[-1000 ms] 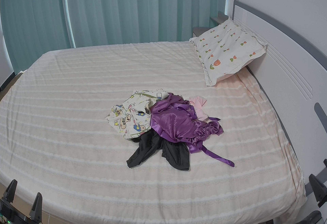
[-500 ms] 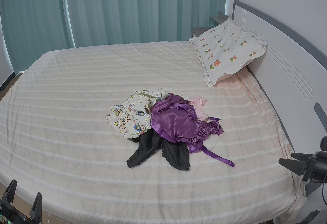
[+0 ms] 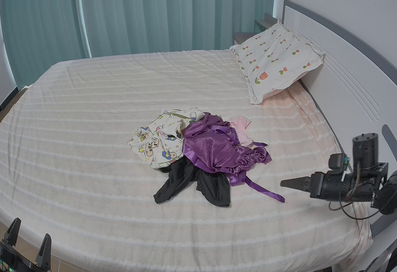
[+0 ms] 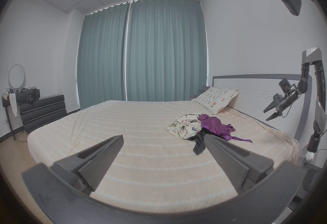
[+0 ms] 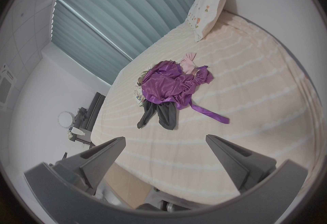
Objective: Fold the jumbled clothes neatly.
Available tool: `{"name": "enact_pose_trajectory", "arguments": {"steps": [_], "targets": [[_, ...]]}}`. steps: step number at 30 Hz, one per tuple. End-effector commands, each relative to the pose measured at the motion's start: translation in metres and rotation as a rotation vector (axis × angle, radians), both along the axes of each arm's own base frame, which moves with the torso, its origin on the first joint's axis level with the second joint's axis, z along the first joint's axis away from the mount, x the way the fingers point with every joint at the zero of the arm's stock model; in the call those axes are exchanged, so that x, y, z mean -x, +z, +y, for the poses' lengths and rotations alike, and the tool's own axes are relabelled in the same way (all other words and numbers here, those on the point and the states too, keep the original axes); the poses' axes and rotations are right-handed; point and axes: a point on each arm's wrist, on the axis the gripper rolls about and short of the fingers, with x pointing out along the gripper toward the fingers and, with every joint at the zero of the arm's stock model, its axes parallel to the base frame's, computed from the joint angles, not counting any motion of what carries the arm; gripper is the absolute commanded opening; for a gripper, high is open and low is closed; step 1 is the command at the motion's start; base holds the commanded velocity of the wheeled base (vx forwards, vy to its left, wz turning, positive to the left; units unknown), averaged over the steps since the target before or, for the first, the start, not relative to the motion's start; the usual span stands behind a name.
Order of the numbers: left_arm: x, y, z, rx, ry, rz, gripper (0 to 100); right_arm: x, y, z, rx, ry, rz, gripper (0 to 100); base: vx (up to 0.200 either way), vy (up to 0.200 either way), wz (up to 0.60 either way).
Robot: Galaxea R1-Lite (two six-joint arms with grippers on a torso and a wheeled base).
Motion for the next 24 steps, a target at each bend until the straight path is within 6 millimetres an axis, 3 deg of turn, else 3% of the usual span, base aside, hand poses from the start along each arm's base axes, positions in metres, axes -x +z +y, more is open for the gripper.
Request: {"name": "enact_pose_trajectory", "arguments": {"steps": [1,8,24], "targets": [[0.000,-0.005,0.000,0.000,0.002,-0.002,100,-0.039,-0.045,0.042,0.003,0.013,0.095,100,0.000,0.000,0.00],[0.000,-0.005,0.000,0.000,0.001,0.000,100,-0.070,-0.091,0.078,0.109,-0.049,0.082,100,0.000,0.000,0.00],[0.000,-0.005,0.000,0.000,0.001,0.000,100,-0.115,-0.142,0.152,0.154,-0.113,0.005,100,0.000,0.000,0.00]]}}
